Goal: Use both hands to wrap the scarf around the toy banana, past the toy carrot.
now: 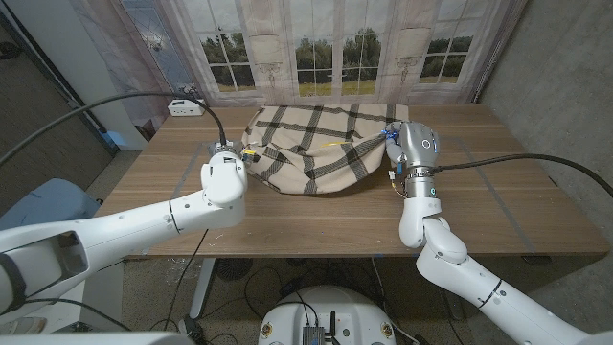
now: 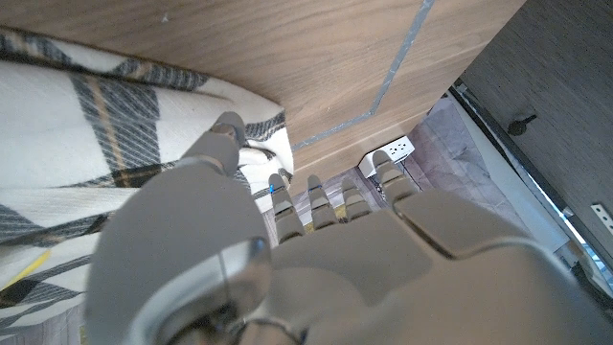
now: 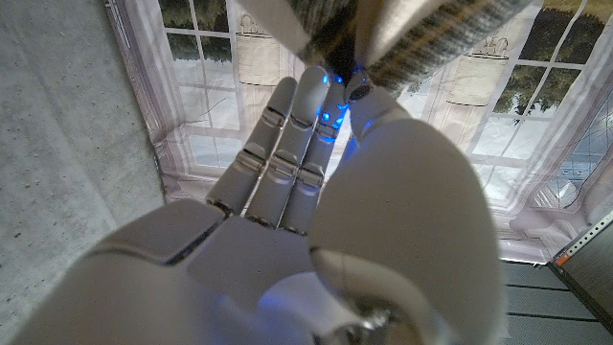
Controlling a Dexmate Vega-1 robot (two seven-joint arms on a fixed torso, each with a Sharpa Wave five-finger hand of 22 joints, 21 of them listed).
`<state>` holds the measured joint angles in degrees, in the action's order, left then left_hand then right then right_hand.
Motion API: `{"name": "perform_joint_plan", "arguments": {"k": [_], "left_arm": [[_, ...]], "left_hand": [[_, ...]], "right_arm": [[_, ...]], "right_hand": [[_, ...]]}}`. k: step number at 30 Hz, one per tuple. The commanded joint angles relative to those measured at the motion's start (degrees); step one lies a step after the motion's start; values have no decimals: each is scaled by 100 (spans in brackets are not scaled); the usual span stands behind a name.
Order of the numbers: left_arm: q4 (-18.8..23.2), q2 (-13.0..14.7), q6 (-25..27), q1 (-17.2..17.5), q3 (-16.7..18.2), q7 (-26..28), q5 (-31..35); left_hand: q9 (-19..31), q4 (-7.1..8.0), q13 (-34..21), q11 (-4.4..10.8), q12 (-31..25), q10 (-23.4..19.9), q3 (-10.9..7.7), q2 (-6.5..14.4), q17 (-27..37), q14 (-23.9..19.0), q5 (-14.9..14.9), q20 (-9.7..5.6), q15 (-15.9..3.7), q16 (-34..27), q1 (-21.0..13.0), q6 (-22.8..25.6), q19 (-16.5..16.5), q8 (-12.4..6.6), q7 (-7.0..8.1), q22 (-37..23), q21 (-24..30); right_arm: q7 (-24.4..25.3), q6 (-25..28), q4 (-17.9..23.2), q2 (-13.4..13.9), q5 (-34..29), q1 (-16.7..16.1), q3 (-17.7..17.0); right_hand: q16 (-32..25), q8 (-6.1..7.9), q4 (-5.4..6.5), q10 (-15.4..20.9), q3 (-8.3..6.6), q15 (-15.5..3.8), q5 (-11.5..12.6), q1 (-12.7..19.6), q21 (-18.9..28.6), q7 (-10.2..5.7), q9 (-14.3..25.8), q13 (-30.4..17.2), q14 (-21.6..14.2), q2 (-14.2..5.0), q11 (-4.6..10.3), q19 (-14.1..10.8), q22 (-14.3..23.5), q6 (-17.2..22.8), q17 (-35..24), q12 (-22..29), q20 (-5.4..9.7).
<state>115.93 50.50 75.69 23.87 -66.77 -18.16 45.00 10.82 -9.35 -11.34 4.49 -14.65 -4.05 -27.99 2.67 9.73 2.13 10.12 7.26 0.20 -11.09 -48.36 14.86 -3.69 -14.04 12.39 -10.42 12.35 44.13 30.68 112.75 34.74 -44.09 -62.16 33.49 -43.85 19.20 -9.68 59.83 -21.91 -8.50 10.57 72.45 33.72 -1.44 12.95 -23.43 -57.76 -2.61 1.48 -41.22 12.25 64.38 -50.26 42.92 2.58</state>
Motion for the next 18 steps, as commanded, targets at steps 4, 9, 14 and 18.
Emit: {"name": "perform_joint_plan", "arguments": {"k": [4, 9, 14, 18], "left_arm": [[-734, -339, -608, -597, -466, -1029, 725], [-956, -469, -748, -790, -613, -1607, 990], [-1129, -588, -895, -822, -612, -1985, 1237], [-1267, -687, -1037, -735, -543, -2074, 1448]], "left_hand": [[27, -12, -23, 73, -15, 4, 127, -102, 16, 80, 17, -81, -42, 46, -134, 413, 10, -95, 2, -8, -13], [29, -10, -25, 74, 13, 27, 212, -192, 19, 155, 38, -90, -19, 69, -164, 664, 49, -143, -4, -6, -42], [33, -3, -26, 75, 23, 15, 283, -263, 21, 184, 65, -92, -9, 70, -195, 924, 60, -201, -9, -4, -55], [35, 4, -26, 77, 22, -14, 332, -301, 21, 190, 84, -88, -2, 66, -222, 1136, 54, -249, -10, -4, -58]], "right_arm": [[67, 62, 40, 48, 63, 2, 25], [72, 91, 59, 60, 63, -14, 30], [104, 105, 72, 62, 76, -35, 19], [104, 121, 84, 69, 82, -43, 11]], "right_hand": [[28, -32, 24, 70, -55, -448, 8, 14, 71, -20, 8, -573, -68, 16, -5, 50, 1, 52, -45, 152, 15], [40, -42, 26, 72, -68, -447, 7, 3, 92, -16, 13, -572, -83, 23, -4, 56, -2, 48, -77, 143, 18], [57, -47, 26, 79, -83, -449, 7, -2, 110, -19, 17, -580, -88, 28, -3, 61, -5, 54, -103, 144, 20], [69, -57, 26, 81, -97, -448, 8, -8, 130, -10, 20, -588, -96, 30, -2, 66, -8, 50, -132, 142, 25]]}}
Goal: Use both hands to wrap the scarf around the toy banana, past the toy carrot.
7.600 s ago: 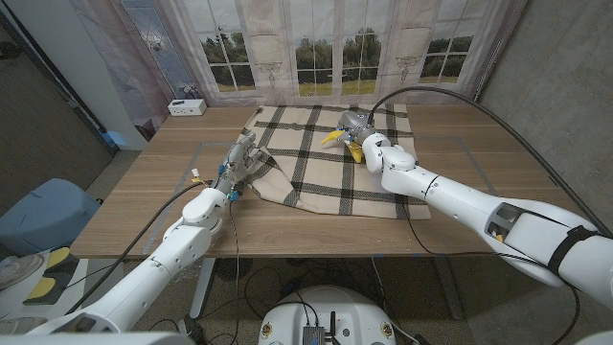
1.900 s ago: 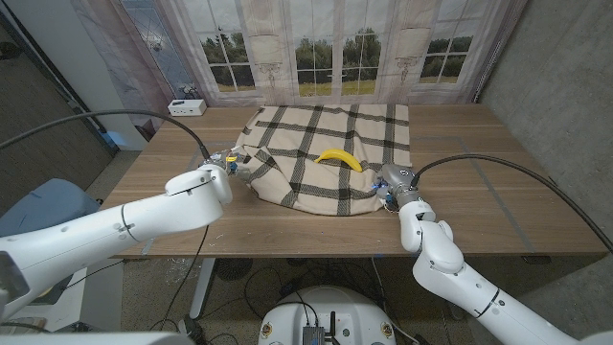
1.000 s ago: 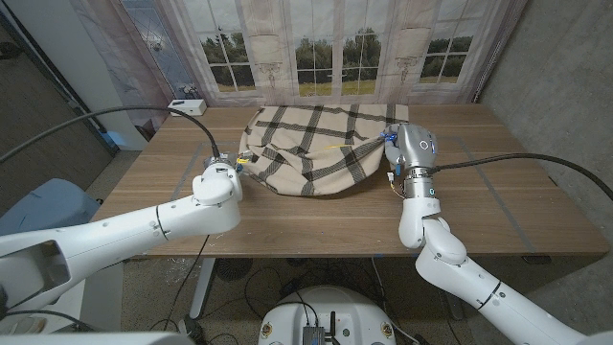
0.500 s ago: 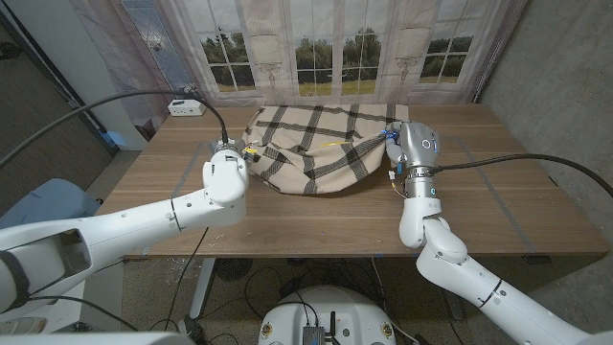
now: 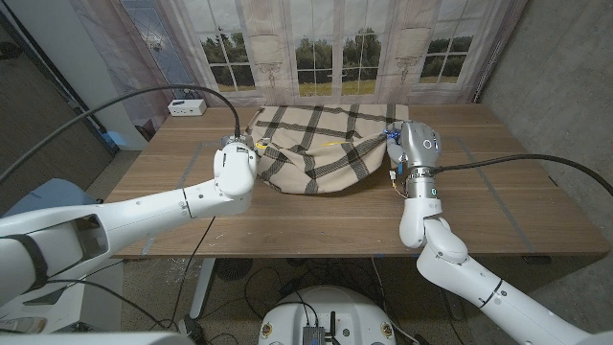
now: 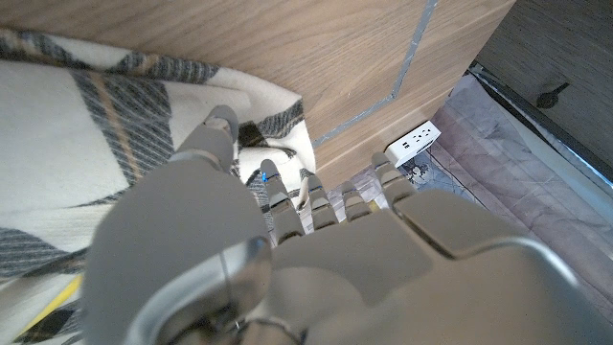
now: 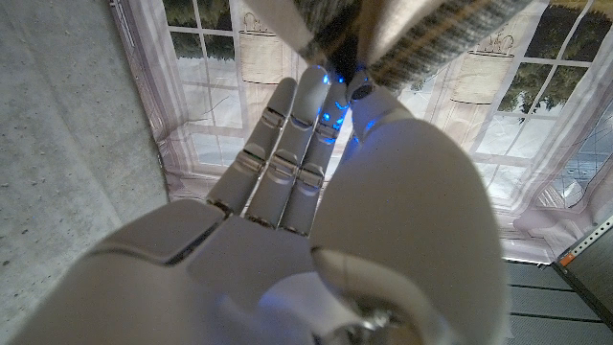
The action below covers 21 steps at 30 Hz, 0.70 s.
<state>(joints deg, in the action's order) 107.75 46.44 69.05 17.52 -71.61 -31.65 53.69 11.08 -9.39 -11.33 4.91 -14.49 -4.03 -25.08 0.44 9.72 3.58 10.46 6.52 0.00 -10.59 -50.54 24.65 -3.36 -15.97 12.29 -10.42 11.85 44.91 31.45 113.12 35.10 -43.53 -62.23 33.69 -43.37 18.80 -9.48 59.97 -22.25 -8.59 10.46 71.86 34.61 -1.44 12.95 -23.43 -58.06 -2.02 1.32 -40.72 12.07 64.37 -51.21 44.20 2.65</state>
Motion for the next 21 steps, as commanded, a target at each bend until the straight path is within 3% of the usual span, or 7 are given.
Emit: {"name": "perform_joint_plan", "arguments": {"k": [1, 15, 21], "left_arm": [[-484, -307, -410, -65, -36, -720, 636], [-877, -644, -1113, 408, 460, -664, 813], [-964, -736, -1243, 654, 702, -414, 871]], "left_hand": [[8, 9, -27, 48, 2, -38, 59, -95, 21, 38, 57, -19, 12, 12, -22, 235, 14, -71, 7, -4, -7], [5, 11, -27, 67, -40, -240, 136, -110, 17, -85, 79, -40, -60, -24, -177, 700, -84, -147, 15, -7, 18], [-3, 11, -25, 110, -98, -505, 209, -116, 14, -273, 48, -70, -173, -56, -325, 1163, -188, -211, 8, -9, 38]], "right_arm": [[20, 38, 49, 41, 26, -35, -7], [10, 23, 66, 76, 29, -39, -4], [-12, 51, 89, 81, 21, -46, -6]], "right_hand": [[23, -15, 5, 69, -65, -440, 19, 50, 45, -13, 21, -591, -67, -25, 20, 17, 9, 59, -43, 15, 21], [63, -35, 5, 79, -104, -438, 22, 35, 97, -21, 33, -598, -79, -15, 28, 40, 2, 61, -125, 1, 29], [88, -50, 3, 81, -125, -438, 23, 28, 124, -18, 31, -604, -82, -4, 20, 51, -1, 64, -163, -6, 27]]}}
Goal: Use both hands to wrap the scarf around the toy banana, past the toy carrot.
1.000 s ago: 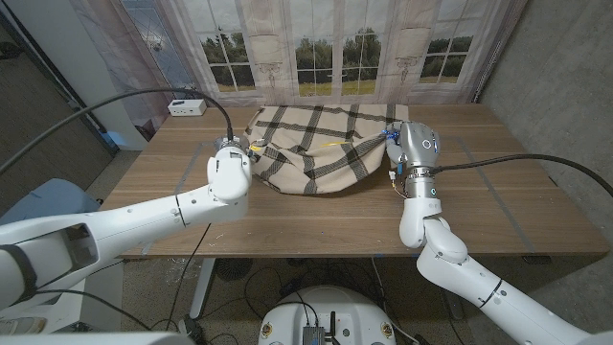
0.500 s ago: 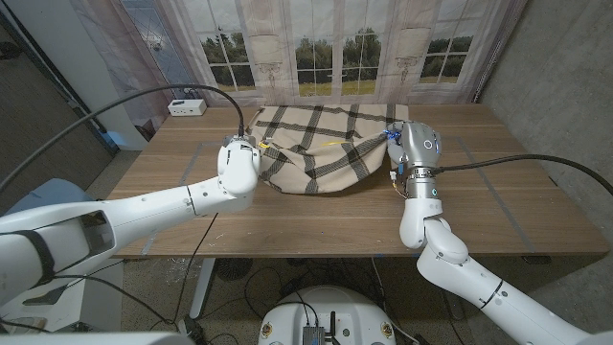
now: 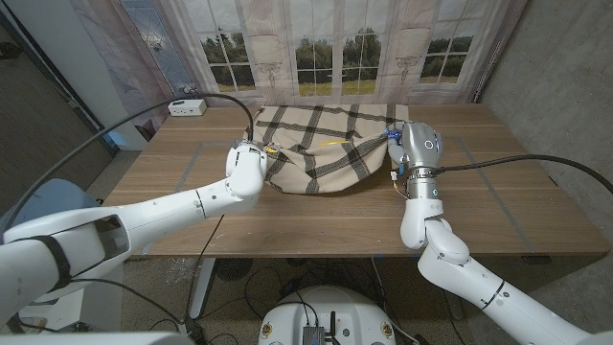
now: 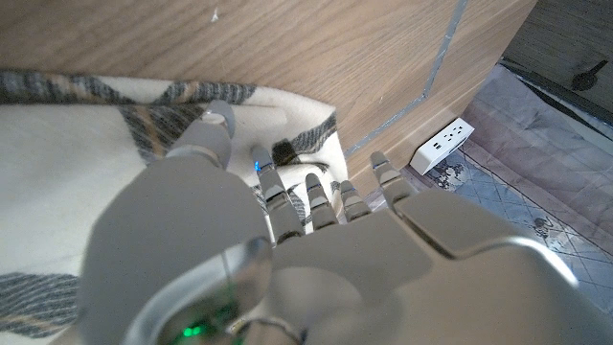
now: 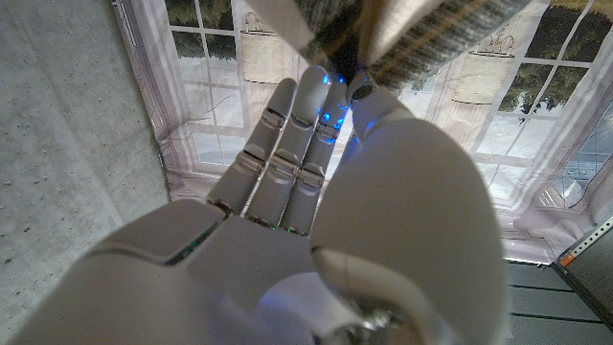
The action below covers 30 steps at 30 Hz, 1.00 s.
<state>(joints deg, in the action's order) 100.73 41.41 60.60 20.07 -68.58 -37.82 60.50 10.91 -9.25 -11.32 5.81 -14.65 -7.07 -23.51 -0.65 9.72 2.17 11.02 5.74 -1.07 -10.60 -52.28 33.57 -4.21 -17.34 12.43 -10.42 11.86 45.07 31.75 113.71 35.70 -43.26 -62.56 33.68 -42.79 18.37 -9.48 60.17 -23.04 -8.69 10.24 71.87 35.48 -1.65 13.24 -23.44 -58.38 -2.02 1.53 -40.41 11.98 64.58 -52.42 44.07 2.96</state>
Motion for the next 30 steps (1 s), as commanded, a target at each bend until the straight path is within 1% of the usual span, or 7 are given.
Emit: {"name": "perform_joint_plan", "arguments": {"k": [1, 2, 5, 9, 20, 23, 30], "left_arm": [[-271, -244, -420, 436, 438, 246, 189], [-279, -258, -436, 474, 476, 293, 191], [-268, -287, -499, 662, 660, 656, 120], [-256, -313, -506, 864, 816, 1078, 139], [344, -158, -329, 1306, 1198, 1455, 286], [728, -51, -254, 1511, 1401, 1583, 294], [1723, 240, -62, 1980, 1942, 1567, 173]], "left_hand": [[13, -2, -25, 24, -97, -274, 62, 7, 13, -183, -18, 0, -115, -61, -191, 386, -158, -88, -10, -10, 52], [13, 0, -25, 21, -100, -303, 61, 32, 13, -213, -23, 9, -114, -63, -223, 471, -194, -103, -24, -11, 63], [37, 58, -27, 0, -195, -742, 6, 441, 7, -553, -76, 19, -244, -96, -428, 1250, -382, -260, -384, -18, 100], [66, 47, -21, 49, -268, -1200, 36, 711, -5, -894, -112, -20, -416, -94, -540, 2054, -549, -431, -717, -19, 119], [94, 37, -24, 54, -262, -1343, 46, 826, -10, -1031, -119, -65, -450, -74, -612, 2202, -684, -429, -899, -26, 152], [197, 16, -26, 58, -231, -1367, 35, 892, -13, -1059, -106, -117, -469, -45, -682, 2331, -701, -510, -1185, -30, 147], [387, -67, -25, 84, -145, -1321, -17, 904, -17, -1007, 7, -218, -424, 16, -865, 2477, -679, -651, -1437, -30, 121]], "right_arm": [[-59, 1, 41, 55, -7, -11, -1], [-38, 30, 36, 13, 1, -12, -7], [-51, 32, 34, 19, -10, -1, -1], [-49, 31, 36, 26, -18, -1, -1], [28, 111, 38, -67, 44, -74, -36], [115, 166, 13, -140, 96, -123, -69], [314, 272, -61, -271, 308, -247, -211]], "right_hand": [[30, -8, 2, 49, -49, -429, 45, 27, 40, 6, 1, -605, -58, -4, -5, 25, 7, 45, -52, 2, -2], [34, -11, 0, 51, -53, -431, 45, 29, 45, 4, 1, -601, -56, -2, -9, 26, 7, 45, -57, -1, -3], [46, -14, 5, 53, -62, -426, 45, 20, 58, 7, 7, -612, -57, -3, -9, 29, 5, 47, -76, 0, 2], [58, -17, 6, 51, -75, -428, 45, 15, 74, 1, 11, -610, -62, -3, -9, 38, 3, 54, -99, -9, 5], [97, -35, 1, 55, -110, -427, 43, 6, 120, 5, 12, -624, -70, 13, -7, 55, -4, 67, -163, -19, 10], [114, -43, 3, 48, -124, -426, 42, -1, 137, 6, 15, -619, -73, 13, 1, 57, -6, 65, -180, -31, 14], [144, -57, 3, 47, -150, -427, 41, -10, 167, 3, 20, -614, -83, 18, -17, 66, -11, 59, -214, -48, 11]]}}
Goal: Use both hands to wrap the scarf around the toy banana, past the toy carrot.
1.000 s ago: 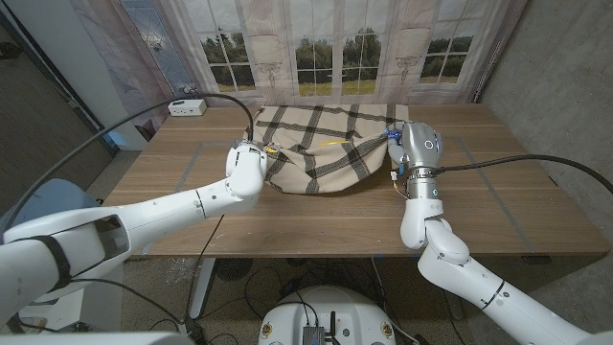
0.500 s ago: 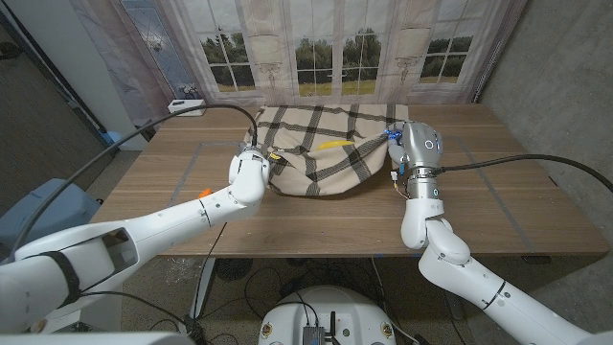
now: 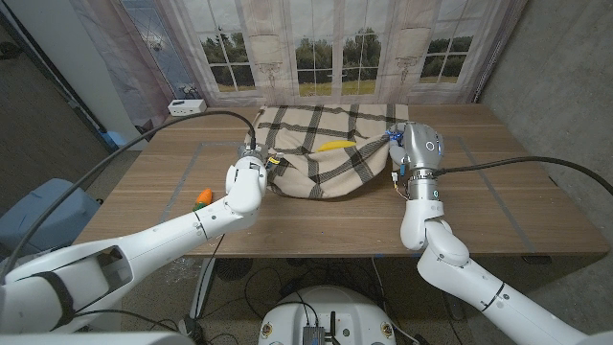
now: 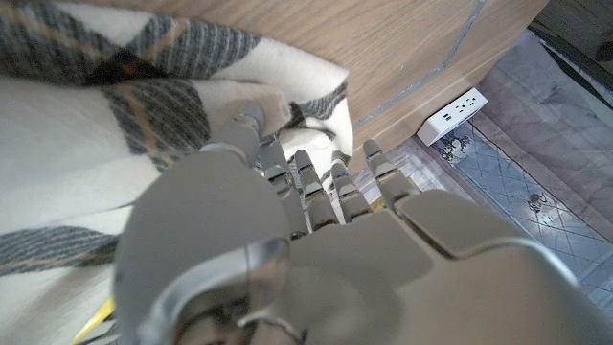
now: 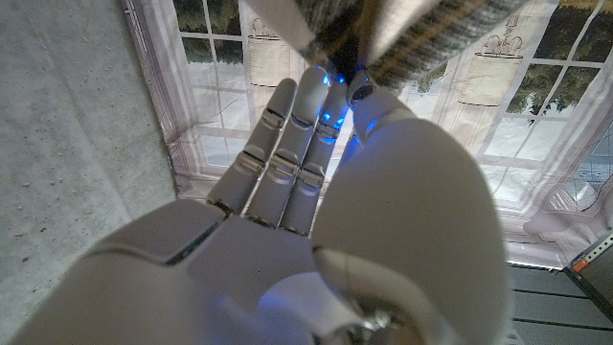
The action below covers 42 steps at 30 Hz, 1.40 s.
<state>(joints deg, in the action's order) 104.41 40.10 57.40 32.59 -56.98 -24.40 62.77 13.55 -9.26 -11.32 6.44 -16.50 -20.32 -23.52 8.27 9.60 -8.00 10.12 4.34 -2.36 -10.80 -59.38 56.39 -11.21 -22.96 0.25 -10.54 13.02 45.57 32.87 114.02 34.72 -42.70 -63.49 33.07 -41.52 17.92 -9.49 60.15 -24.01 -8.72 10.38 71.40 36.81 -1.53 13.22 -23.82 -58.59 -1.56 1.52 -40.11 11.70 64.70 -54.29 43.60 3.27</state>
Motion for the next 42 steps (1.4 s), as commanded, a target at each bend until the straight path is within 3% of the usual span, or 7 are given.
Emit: {"name": "perform_joint_plan", "arguments": {"k": [1, 11, 22, 35, 42], "left_arm": [[1356, 366, 247, 737, 795, 220, -47], [2169, 599, 318, 1185, 1294, 152, -284], [3024, 878, 208, 1788, 1862, 557, -814], [3793, 1193, 204, 2365, 2257, 1024, -1290], [4160, 1363, 49, 2758, 2651, 1402, -1812]], "left_hand": [[162, -74, -26, 12, 56, 13, -22, 1, -6, 19, 127, -78, -276, 41, -181, 239, 24, -128, -273, -17, -1], [508, -84, -36, 86, 119, -64, -61, -157, -4, 69, 429, -198, -286, 51, -302, 571, 47, -472, -538, -20, -23], [813, -73, -43, 79, 141, -193, -151, -305, 13, 56, 814, -220, -289, 39, -415, 709, 40, -747, -604, -24, -26], [981, -52, -46, 80, 169, -222, -196, -386, 19, 40, 1011, -215, -296, 32, -447, 711, 28, -867, -598, -26, -24], [1077, -39, -49, 77, 162, -296, -227, -423, 22, 34, 1117, -220, -295, 30, -462, 725, 27, -937, -640, -27, -25]], "right_arm": [[270, 163, -92, -169, 259, -151, -146], [466, 227, -195, -244, 543, -227, -304], [635, 399, -201, -280, 791, -327, -477], [588, 587, -178, -270, 1124, -360, -600], [674, 570, -212, -245, 1229, -363, -636]], "right_hand": [[18, -14, 4, 51, -54, -424, 27, 36, 35, -8, 23, -575, -62, -27, -17, 39, 17, 46, -28, -1, -21], [62, -25, 5, 55, -90, -423, 23, 21, 73, -8, 37, -569, -76, -18, -27, 59, 11, 48, -70, -22, -23], [104, -44, 7, 40, -130, -424, 20, 10, 115, -10, 46, -593, -87, -20, -37, 86, 5, 42, -124, -34, -27], [185, -122, 25, -86, -178, -425, 3, -14, 162, -4, 47, -642, -3, -56, -2, 180, -3, -64, -224, -86, -30], [195, -135, 25, -92, -187, -425, -3, -8, 188, -21, 44, -633, 28, -79, -14, 199, -5, -55, -280, -106, -27]]}}
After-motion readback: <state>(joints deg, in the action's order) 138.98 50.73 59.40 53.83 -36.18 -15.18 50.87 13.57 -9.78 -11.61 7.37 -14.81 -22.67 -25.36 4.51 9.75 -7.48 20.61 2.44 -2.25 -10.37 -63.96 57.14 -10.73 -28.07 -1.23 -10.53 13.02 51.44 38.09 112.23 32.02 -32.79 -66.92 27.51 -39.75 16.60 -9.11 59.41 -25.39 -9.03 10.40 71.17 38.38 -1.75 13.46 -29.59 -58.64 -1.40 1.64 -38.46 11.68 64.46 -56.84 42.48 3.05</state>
